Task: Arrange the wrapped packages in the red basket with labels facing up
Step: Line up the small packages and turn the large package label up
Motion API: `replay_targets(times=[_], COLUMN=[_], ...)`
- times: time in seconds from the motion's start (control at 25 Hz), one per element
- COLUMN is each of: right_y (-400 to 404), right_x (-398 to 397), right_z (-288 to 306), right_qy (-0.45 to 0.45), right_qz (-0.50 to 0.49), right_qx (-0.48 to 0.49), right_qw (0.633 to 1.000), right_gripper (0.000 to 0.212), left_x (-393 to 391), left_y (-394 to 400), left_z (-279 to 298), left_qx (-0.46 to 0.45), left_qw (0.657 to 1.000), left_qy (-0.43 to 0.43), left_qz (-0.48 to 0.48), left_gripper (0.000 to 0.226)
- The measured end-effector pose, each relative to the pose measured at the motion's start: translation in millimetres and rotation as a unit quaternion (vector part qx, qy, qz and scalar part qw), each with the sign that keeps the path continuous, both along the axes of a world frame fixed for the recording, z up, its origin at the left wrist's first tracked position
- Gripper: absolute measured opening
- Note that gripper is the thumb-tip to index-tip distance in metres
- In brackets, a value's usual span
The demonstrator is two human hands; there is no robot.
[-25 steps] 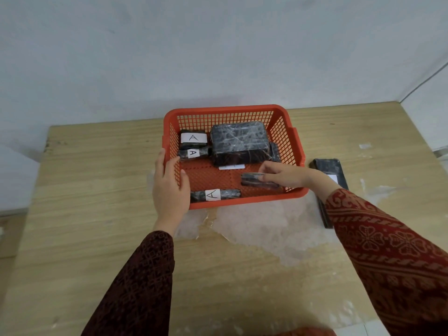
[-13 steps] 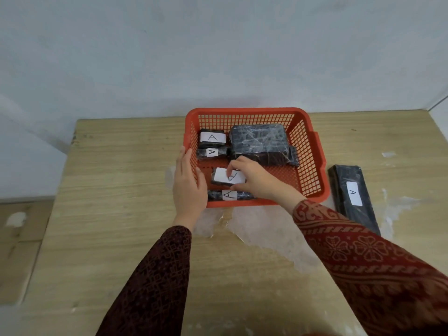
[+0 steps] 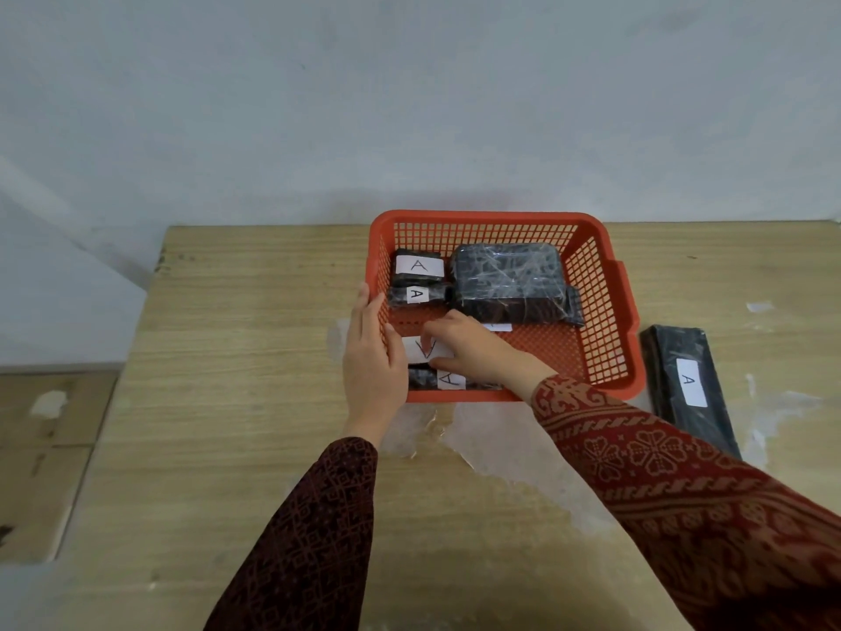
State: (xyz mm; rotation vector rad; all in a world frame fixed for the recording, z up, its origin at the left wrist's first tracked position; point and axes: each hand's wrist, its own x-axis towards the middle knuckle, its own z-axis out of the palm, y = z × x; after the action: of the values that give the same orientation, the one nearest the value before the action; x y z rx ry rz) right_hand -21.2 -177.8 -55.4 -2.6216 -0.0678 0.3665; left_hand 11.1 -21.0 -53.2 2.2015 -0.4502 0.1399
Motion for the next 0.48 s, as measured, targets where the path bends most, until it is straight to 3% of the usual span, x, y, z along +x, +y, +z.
replay_targets(times=[0.24,0.36,0.48], right_y=[0.8,-19.9,-52.3], right_x=[-13.8,-41.2,-75.7], right_z=[10.5,19.6,23.0], right_qy=[0.001,-0.077,-0.131], right_qz=[-0.031,-0.159,-0.345], right_qx=[0.042,0.032,-0.021], right_qw=[0.999,0.984,0.929], right_gripper=[0.021,0.011,0.018], left_x=[0.5,0.6,0.2], left_y=[0.2,0.6,0.1], left_z=[-0.8,-2.0,-3.2], left_qx=[0.013,0.013,0.016], left_qw=[1.000,1.000,1.000], left_qy=[-0.017,-0.023,-0.017], left_qz=[-0.001,-0.004,-0.007], left_gripper=[0.022,0.015,0.013])
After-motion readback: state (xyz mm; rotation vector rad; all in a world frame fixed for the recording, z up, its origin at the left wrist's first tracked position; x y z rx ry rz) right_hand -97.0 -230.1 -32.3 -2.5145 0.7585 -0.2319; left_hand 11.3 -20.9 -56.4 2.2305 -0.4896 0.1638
